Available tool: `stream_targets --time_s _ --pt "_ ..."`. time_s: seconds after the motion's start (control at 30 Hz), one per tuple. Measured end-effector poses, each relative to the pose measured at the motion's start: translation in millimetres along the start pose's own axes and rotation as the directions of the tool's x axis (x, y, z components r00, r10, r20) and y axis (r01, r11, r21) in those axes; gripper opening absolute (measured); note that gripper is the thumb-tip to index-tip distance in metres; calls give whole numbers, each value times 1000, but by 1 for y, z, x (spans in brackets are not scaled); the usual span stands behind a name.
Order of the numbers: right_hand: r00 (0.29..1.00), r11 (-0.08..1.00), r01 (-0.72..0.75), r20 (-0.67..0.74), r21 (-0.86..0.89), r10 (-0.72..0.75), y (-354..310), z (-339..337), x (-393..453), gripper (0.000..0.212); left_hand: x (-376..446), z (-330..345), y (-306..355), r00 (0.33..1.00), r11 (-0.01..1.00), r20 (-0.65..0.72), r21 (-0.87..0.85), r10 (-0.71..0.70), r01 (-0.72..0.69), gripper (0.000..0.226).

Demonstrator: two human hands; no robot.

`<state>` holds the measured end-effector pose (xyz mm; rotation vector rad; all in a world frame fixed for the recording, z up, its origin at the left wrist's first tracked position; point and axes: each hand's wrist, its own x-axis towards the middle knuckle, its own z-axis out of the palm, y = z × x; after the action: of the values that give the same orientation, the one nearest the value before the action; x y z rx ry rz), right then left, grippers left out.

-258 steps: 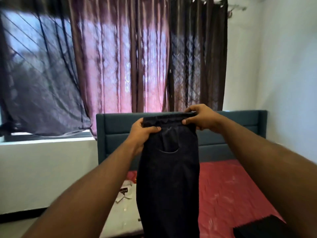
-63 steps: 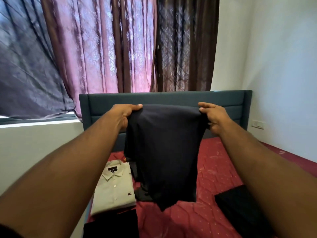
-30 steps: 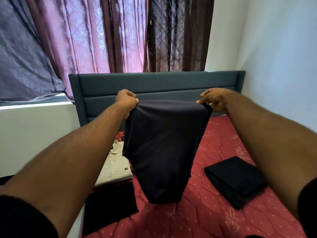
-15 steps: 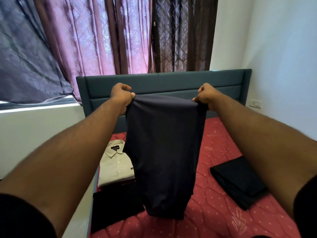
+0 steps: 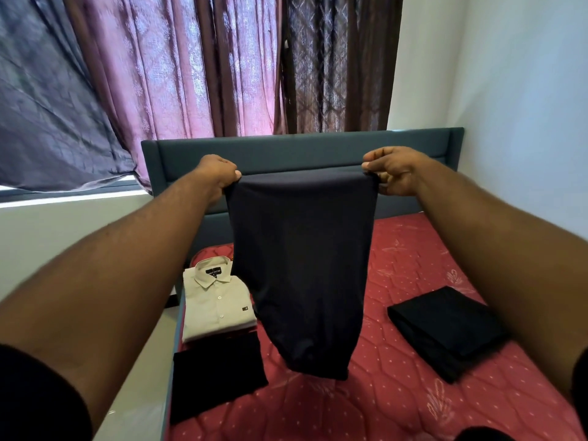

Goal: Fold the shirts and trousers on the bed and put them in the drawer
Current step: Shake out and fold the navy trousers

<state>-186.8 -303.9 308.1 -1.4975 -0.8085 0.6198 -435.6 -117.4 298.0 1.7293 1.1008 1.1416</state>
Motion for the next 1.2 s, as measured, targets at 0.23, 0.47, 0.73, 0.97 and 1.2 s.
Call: stream_targets --time_s 0.23,0.47,0.73,0.97,1.2 --pt "966 933 244 152 -265 -209 -1 -4 -13 41 -7 -32 8 969 952 246 293 15 -89 15" --pt "740 293 545 287 -785 -608 -5 10 -16 45 -8 -40 4 979 989 139 -4 146 -147 21" --pt "766 174 375 199 -910 -611 -3 15 -20 28 -9 -47 0 902 905 167 85 399 -417 28" --pt "778 144 332 184 -932 -601 -21 16 -33 16 0 -63 -3 777 688 345 364 527 -628 19" --pt "938 690 343 273 -637 -214 -32 -9 -20 27 5 -68 -17 851 844 310 205 424 -495 10"
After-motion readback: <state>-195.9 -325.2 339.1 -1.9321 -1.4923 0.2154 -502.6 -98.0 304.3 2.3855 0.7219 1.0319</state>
